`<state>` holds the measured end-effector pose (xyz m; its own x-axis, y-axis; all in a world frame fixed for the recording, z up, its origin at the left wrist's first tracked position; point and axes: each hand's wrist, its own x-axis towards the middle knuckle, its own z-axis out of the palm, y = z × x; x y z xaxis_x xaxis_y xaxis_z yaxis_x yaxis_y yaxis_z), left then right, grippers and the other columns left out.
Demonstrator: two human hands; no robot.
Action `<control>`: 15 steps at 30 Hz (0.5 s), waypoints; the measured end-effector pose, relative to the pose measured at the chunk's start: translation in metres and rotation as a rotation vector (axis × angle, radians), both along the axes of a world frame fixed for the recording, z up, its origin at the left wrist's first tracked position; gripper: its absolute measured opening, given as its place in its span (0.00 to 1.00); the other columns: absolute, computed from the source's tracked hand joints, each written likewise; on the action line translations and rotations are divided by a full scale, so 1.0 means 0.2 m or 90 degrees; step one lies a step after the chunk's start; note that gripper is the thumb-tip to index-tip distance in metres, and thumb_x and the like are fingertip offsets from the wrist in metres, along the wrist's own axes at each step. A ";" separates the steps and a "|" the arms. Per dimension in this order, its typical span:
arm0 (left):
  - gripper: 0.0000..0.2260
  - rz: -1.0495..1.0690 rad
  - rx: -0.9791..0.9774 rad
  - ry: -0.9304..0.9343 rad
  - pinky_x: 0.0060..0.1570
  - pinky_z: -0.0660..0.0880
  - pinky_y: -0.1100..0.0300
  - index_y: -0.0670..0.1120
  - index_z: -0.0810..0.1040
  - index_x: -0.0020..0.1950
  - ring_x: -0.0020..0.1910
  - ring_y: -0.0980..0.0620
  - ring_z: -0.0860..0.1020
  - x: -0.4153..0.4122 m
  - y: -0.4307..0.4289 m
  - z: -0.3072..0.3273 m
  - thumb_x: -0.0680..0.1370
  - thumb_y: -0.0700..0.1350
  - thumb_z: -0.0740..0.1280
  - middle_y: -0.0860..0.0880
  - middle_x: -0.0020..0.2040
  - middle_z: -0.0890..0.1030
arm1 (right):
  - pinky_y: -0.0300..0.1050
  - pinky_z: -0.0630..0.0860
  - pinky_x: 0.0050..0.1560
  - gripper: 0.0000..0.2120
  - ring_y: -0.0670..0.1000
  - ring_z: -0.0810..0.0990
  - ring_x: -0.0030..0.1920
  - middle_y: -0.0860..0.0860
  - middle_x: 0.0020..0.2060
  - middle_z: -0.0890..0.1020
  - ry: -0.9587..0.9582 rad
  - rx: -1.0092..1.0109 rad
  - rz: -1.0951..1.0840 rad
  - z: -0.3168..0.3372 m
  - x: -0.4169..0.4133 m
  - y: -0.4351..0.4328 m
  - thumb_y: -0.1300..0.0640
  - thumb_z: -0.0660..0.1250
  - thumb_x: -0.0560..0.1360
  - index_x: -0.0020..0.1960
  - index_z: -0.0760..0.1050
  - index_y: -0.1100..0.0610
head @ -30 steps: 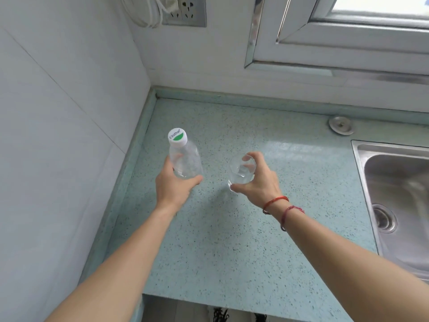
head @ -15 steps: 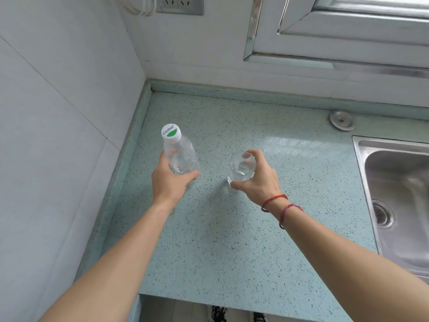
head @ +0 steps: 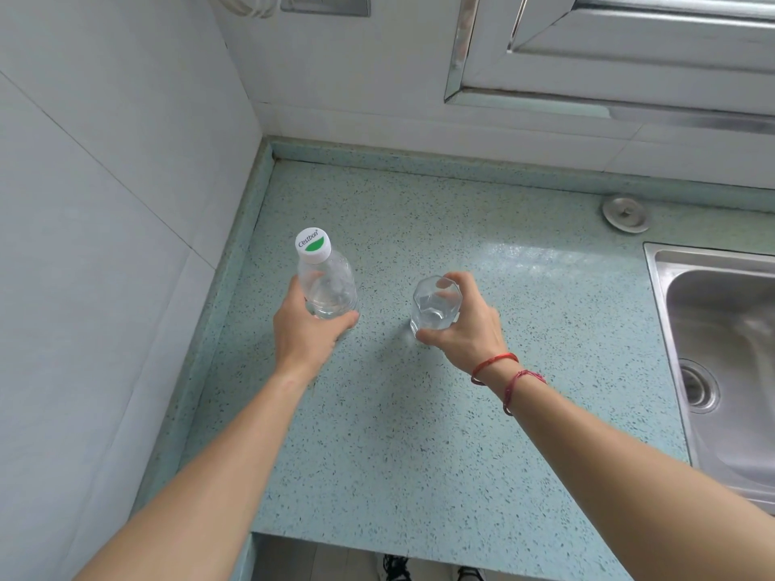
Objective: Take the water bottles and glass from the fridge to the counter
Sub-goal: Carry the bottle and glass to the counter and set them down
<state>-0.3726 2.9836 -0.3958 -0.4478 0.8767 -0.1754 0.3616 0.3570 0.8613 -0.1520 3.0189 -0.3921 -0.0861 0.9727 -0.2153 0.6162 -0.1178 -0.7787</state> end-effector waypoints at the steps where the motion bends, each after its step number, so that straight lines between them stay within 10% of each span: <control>1: 0.28 -0.003 0.002 0.002 0.32 0.69 0.79 0.61 0.72 0.58 0.39 0.77 0.76 0.00 0.00 0.00 0.65 0.45 0.81 0.65 0.46 0.78 | 0.43 0.73 0.43 0.36 0.55 0.79 0.49 0.49 0.56 0.81 -0.001 0.000 -0.003 -0.01 0.00 0.00 0.56 0.81 0.62 0.63 0.65 0.44; 15: 0.28 -0.006 0.007 0.003 0.41 0.68 0.73 0.60 0.72 0.60 0.46 0.69 0.76 0.00 -0.01 -0.04 0.66 0.48 0.82 0.67 0.49 0.77 | 0.30 0.65 0.32 0.36 0.37 0.73 0.41 0.48 0.52 0.80 -0.006 -0.035 -0.021 -0.04 0.01 0.01 0.56 0.81 0.61 0.61 0.66 0.41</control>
